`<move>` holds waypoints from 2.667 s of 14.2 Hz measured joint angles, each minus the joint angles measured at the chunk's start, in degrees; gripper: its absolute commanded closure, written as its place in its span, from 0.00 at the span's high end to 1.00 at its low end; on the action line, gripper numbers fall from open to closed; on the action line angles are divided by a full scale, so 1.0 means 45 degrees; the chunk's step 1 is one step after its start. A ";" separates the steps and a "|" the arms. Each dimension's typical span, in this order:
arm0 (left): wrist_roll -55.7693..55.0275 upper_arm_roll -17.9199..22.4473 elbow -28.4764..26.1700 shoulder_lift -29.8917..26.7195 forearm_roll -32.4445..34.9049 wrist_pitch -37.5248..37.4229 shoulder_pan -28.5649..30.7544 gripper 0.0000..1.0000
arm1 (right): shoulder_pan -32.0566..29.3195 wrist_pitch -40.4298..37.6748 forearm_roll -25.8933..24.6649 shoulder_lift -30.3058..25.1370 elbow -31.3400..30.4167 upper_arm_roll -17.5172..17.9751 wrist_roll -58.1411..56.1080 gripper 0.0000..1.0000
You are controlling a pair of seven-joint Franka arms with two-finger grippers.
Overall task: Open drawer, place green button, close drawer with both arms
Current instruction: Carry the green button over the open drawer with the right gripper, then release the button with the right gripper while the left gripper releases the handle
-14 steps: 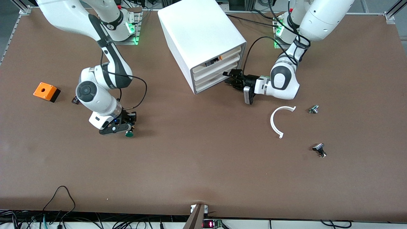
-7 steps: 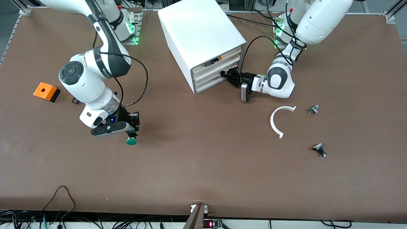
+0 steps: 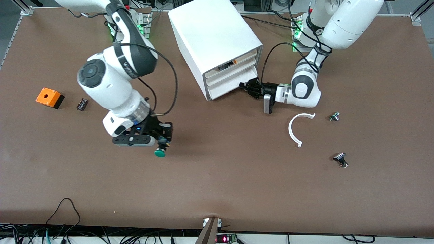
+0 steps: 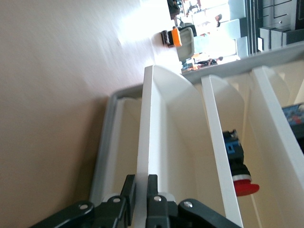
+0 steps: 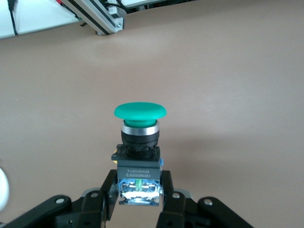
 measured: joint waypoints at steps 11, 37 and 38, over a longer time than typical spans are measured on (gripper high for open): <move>-0.0523 0.0713 0.1281 0.0362 0.0650 0.0163 0.0381 1.00 | 0.4008 0.0163 0.0011 0.2291 0.2291 0.0012 1.0355 0.00; -2.1427 0.0980 0.9991 -0.0217 1.7015 -0.4334 0.0743 0.96 | 0.4902 -0.0643 -0.0539 0.2652 0.2144 -0.0849 0.8523 0.99; -2.2310 0.0912 0.9949 -0.0153 1.7020 -0.4199 0.0644 0.96 | 0.4677 -0.0653 -0.0593 0.2524 0.2193 -0.0933 0.6793 0.99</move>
